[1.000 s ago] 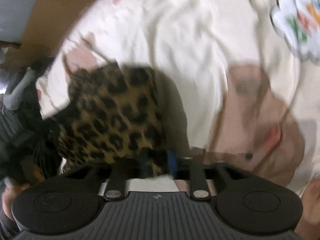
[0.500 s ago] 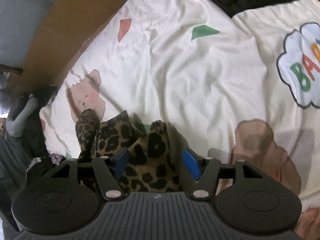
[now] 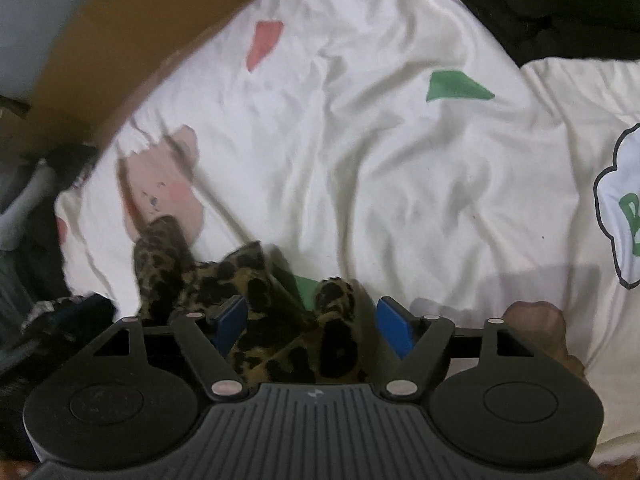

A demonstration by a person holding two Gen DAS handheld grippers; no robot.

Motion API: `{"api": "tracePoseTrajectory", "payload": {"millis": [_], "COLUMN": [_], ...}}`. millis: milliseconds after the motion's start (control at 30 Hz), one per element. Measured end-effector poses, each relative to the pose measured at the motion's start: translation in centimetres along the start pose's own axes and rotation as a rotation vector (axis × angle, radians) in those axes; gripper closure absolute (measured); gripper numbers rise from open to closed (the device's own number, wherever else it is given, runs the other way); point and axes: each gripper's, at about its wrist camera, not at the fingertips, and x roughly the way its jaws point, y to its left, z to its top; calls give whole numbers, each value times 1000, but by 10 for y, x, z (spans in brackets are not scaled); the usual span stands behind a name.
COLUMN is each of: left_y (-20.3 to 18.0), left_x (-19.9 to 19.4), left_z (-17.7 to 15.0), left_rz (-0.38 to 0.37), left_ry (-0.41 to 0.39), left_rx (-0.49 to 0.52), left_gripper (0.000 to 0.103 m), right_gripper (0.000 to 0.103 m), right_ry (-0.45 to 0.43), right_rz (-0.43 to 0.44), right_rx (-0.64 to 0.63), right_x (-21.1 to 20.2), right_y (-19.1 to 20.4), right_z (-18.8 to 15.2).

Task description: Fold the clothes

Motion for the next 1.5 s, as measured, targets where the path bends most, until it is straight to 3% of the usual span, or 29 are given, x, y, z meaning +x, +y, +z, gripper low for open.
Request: {"api": "tracePoseTrajectory", "payload": {"millis": [100, 133, 167, 267, 467, 567, 900, 1000, 1100, 1167, 1333, 1500], "left_y": [-5, -8, -11, -20, -39, -44, -31, -34, -36, -35, -38, -46], "left_x": [2, 3, 5, 10, 24, 35, 79, 85, 92, 94, 100, 106], "left_z": [12, 17, 21, 34, 54, 55, 29, 21, 16, 13, 7, 0], "left_rz": [14, 22, 28, 42, 41, 32, -66, -91, -86, -97, -106, -108], "left_ry": [15, 23, 31, 55, 125, 142, 187, 208, 220, 220, 242, 295], "left_rx": [49, 73, 96, 157, 214, 239, 141, 153, 149, 127, 123, 192], "left_gripper": [39, 38, 38, 38, 36, 33, 33, 33, 33, 33, 33, 31], "right_gripper": [27, 34, 48, 69, 83, 85, 88, 88, 80, 55, 53, 54], "right_ry": [33, 43, 55, 79, 76, 77, 85, 89, 74, 57, 59, 108], "right_rz": [-19, -16, -3, 27, 85, 106, 131, 131, 126, 120, 106, 106], "right_rx": [-2, 1, 3, 3, -1, 3, 9, 3, -17, -34, -10, -13], "right_x": [10, 11, 12, 11, -4, -9, -17, -14, -12, -10, 2, 16], "right_y": [-6, -8, -10, -15, -25, -32, -42, -41, -37, -35, -42, -41], "right_z": [-1, -2, -4, -9, -24, -30, -48, -49, -46, -44, -40, -41]}}
